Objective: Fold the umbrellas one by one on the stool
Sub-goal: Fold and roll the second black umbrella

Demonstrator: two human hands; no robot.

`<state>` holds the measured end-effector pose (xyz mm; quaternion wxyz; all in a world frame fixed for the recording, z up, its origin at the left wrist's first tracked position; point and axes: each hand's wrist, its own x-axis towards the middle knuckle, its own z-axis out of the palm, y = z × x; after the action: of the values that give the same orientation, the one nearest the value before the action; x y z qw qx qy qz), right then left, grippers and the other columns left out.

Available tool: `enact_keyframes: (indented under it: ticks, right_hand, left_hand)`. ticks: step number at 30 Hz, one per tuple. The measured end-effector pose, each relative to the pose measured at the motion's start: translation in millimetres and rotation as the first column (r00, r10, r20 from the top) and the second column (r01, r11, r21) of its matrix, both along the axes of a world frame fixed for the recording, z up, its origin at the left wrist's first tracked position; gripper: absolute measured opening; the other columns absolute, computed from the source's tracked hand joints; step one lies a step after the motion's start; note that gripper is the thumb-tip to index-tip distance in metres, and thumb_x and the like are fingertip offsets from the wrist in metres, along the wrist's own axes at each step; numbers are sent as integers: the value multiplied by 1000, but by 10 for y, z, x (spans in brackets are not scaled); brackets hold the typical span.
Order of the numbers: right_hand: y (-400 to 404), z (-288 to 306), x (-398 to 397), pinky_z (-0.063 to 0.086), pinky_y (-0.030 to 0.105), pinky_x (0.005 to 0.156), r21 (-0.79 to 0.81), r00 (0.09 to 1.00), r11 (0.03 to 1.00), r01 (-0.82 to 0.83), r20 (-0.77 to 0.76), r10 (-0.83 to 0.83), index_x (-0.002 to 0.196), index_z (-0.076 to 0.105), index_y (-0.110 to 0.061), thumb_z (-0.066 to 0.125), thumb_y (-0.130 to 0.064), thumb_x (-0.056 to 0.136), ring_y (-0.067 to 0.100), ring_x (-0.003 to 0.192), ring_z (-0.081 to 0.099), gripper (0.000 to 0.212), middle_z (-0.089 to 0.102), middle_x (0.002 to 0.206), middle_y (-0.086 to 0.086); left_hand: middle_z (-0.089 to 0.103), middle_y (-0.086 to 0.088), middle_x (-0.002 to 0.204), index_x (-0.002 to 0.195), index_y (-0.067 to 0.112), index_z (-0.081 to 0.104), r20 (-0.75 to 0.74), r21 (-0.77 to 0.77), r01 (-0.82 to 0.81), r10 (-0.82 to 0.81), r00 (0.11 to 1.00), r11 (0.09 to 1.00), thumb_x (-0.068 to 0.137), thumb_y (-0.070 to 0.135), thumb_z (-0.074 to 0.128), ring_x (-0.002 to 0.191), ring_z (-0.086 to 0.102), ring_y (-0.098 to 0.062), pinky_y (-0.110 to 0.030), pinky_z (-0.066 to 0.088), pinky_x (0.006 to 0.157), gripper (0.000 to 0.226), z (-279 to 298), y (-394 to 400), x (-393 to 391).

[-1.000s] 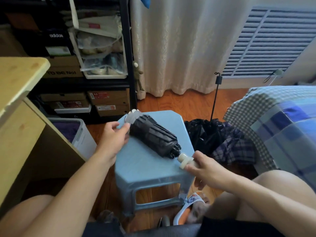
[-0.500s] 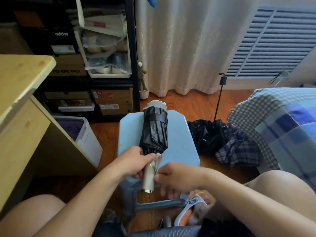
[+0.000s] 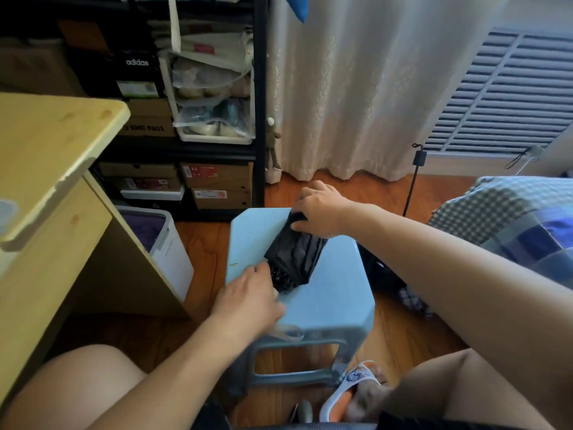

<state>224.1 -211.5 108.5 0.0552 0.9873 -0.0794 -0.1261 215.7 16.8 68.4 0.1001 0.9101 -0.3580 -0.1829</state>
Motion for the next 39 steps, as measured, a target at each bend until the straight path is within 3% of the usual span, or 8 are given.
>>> enact_keyframes:
  ticks: [8, 11, 17, 20, 23, 30, 34, 39]
  right_hand:
    - [17, -300, -1260, 44, 40, 86, 389, 917, 909, 146, 292, -273, 83, 56, -22, 79, -48, 83, 21, 85, 48, 35, 52, 82, -8]
    - [159, -514, -1409, 40, 40, 82, 438, 865, 881, 177, 358, -351, 82, 61, -24, 82, -46, 82, 21, 88, 43, 29, 56, 90, -7]
    - [217, -398, -1420, 38, 44, 95, 688, 688, 718, 102, 473, -551, 75, 62, -33, 88, -21, 78, 15, 99, 40, 29, 57, 93, -15]
    - [166, -256, -1505, 39, 42, 101, 709, 711, 704, 26, 482, -512, 76, 61, -36, 84, -13, 81, 17, 113, 42, 33, 60, 106, -18]
    - [35, -190, -1587, 41, 37, 106, 756, 749, 654, 35, 414, -518, 97, 72, -10, 80, -11, 85, 14, 124, 46, 14, 64, 117, -20]
    - [44, -157, -1610, 41, 29, 109, 736, 800, 677, -2, 407, -440, 108, 75, -20, 74, -11, 89, 3, 130, 48, 21, 61, 125, -12]
    - [4, -105, -1553, 42, 30, 103, 637, 865, 771, -1, 387, -319, 109, 76, -18, 71, -10, 91, 7, 121, 51, 21, 66, 110, -20]
    - [-92, -197, -1522, 57, 52, 83, 750, 863, 651, 117, 249, -441, 95, 70, -14, 68, -15, 94, 20, 93, 67, 3, 70, 94, -1]
  left_hand:
    - [42, 1, 85, 95, 28, 14, 257, -79, 238, -211, 943, 968, 88, 5, 53, 85, 61, -33, -45, 46, 70, 46, -115, 199, 508]
    - [48, 1, 98, 110, 25, 30, 125, -64, 311, -302, 945, 948, 86, 9, 50, 99, 58, -30, -43, 43, 84, 35, -95, 221, 537]
    - [53, 3, 134, 146, 32, 27, 144, -145, 364, -344, 928, 920, 90, 0, 51, 125, 51, -23, -42, 45, 98, 69, -224, 351, 501]
    - [51, 2, 141, 158, 29, 25, 104, -198, 292, -276, 956, 936, 93, 2, 57, 135, 48, -24, -37, 41, 108, 78, -283, 348, 515]
    - [55, 6, 128, 154, 25, 40, 116, -227, 337, -319, 941, 914, 91, -1, 59, 128, 50, -19, -34, 40, 108, 71, -343, 343, 547]
    - [54, 5, 112, 144, 27, 46, 375, -209, 446, -350, 858, 870, 76, -12, 65, 102, 58, -21, -34, 51, 79, 81, -257, 330, 515]
    - [50, 1, 103, 148, 22, 44, 479, -154, 467, -348, 806, 871, 69, -14, 70, 82, 57, -23, -32, 41, 64, 91, -249, 319, 421]
    - [50, -1, 111, 153, 20, 40, 500, -132, 451, -333, 799, 883, 69, -13, 72, 85, 55, -23, -35, 50, 75, 96, -340, 308, 386]
